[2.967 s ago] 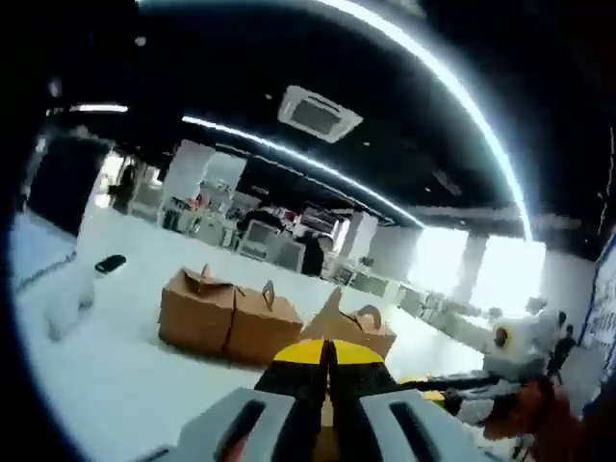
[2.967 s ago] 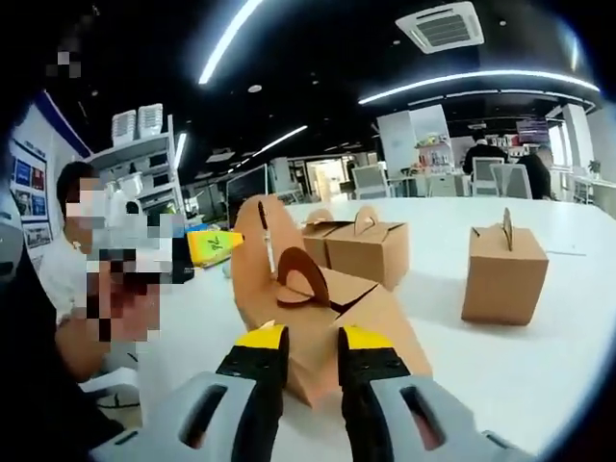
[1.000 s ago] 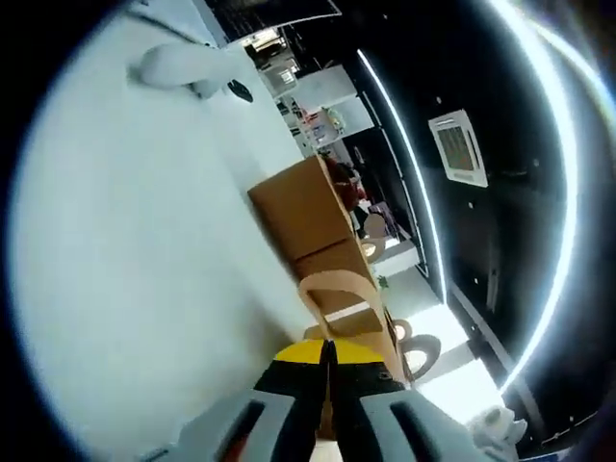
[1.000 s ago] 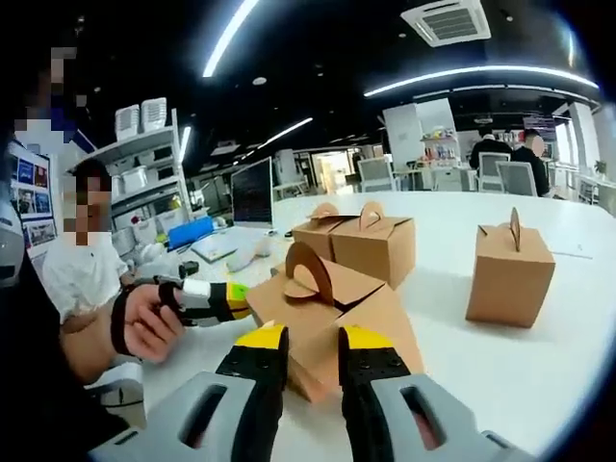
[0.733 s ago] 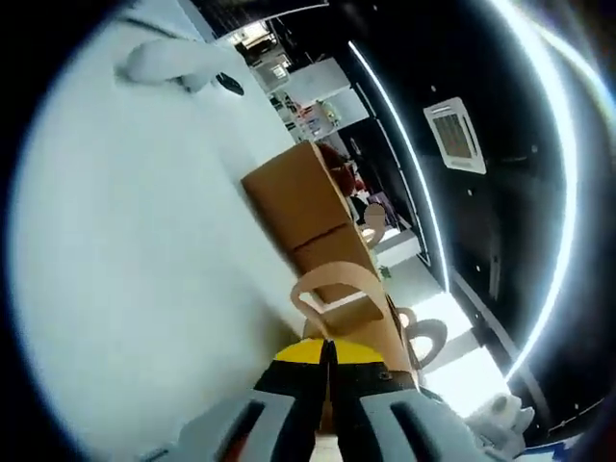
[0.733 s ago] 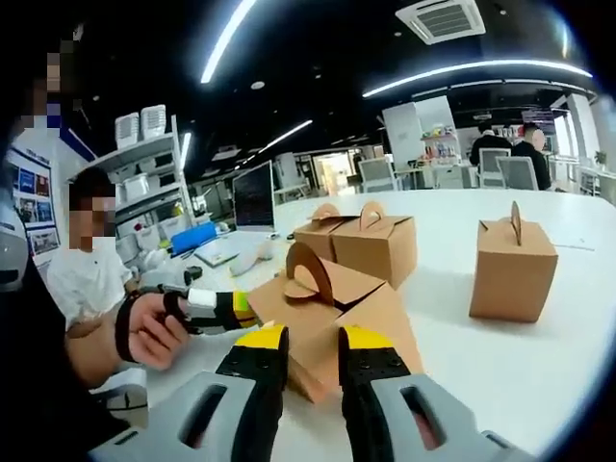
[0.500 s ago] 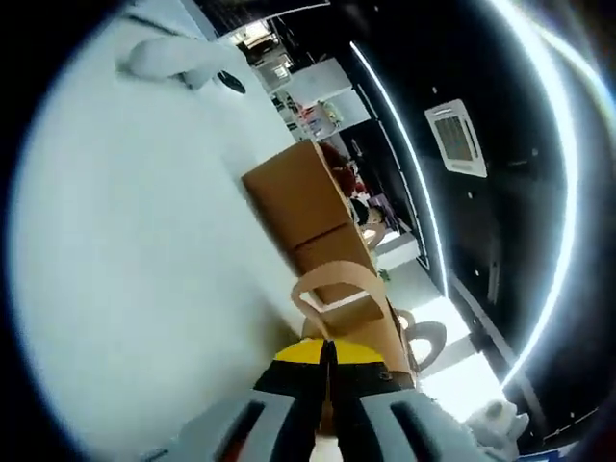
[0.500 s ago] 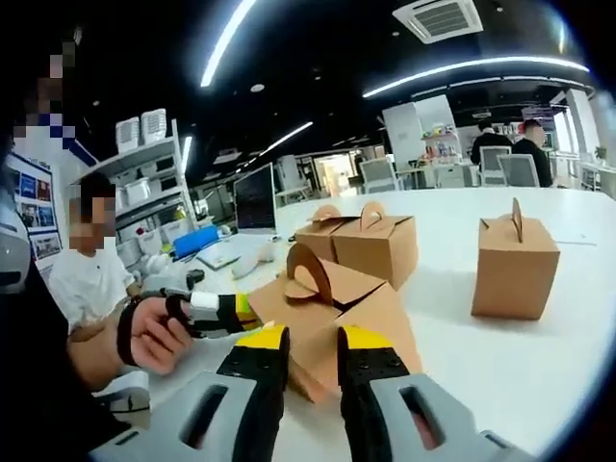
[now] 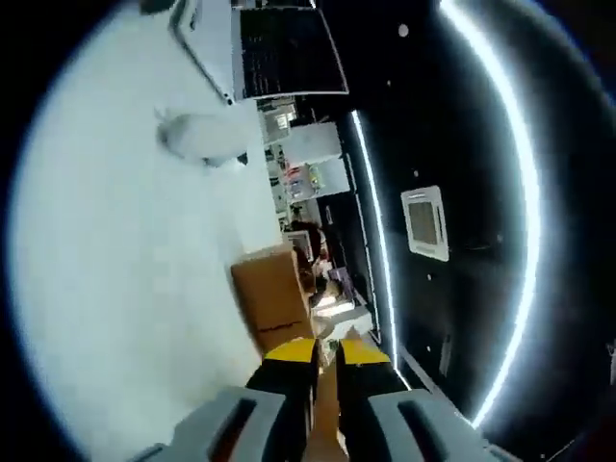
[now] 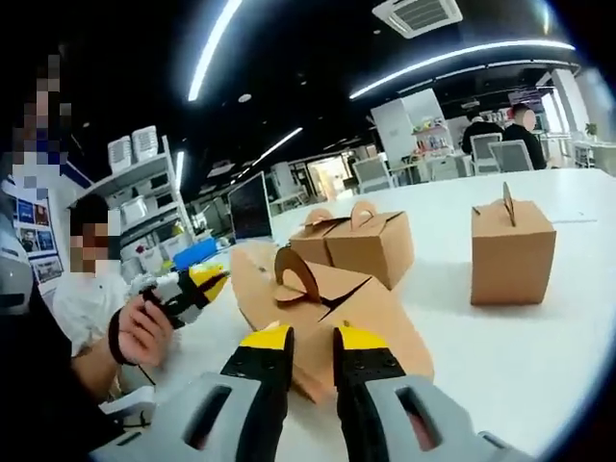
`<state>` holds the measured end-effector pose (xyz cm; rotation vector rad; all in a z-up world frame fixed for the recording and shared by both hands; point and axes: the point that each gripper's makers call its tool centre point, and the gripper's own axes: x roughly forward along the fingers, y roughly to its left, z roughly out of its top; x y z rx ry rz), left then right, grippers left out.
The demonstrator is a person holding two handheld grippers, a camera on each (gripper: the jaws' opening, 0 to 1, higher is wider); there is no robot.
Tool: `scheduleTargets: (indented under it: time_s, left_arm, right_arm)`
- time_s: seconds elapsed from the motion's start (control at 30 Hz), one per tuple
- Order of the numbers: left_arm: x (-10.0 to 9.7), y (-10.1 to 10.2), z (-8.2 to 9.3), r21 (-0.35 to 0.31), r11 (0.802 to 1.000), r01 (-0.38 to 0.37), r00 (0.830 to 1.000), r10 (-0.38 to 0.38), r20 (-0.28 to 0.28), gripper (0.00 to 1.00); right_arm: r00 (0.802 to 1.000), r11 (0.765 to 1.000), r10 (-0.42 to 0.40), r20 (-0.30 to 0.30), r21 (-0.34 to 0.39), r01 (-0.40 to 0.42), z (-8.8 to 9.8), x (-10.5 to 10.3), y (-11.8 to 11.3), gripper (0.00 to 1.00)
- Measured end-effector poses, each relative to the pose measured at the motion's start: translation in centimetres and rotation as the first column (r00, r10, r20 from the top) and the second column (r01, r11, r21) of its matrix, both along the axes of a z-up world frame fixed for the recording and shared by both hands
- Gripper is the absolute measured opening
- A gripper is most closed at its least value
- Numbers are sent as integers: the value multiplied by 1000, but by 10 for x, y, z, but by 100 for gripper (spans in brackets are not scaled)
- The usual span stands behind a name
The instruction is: Pick up one paper box from the group, open the paper box, and remove the item inside
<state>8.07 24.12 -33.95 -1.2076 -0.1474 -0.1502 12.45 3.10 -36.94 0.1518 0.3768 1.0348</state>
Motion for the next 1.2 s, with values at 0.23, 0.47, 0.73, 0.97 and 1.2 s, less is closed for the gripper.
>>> scheduleTargets:
  time_s: [0.23, 0.47, 0.73, 0.97, 1.2]
  left_arm:
    - [13, -52, 74, 568, 823, 30, 989, -106, 101, 10]
    - [67, -98, 53, 696, 698, 168, 977, -210, -26, 17]
    - [80, -89, -21, 502, 810, 302, 952, -223, -211, 7]
    - [71, -94, -35, 447, 835, 320, 945, -248, -214, 6]
    - [63, -93, -45, 340, 881, 328, 939, -264, -220, 4]
  right_arm:
    - [1000, 1000, -3, 2, -11, 3, 0, -1, 1, 19]
    - [1000, 1000, -1, -3, -1, 1, -1, -1, 1, 19]
    - [1000, 999, -8, -30, 40, 9, -2, -1, 1, 18]
    - [999, 998, 8, -44, 66, -5, -3, 1, 2, 18]
    - [998, 997, 33, -57, 76, -29, -2, -1, 3, 19]
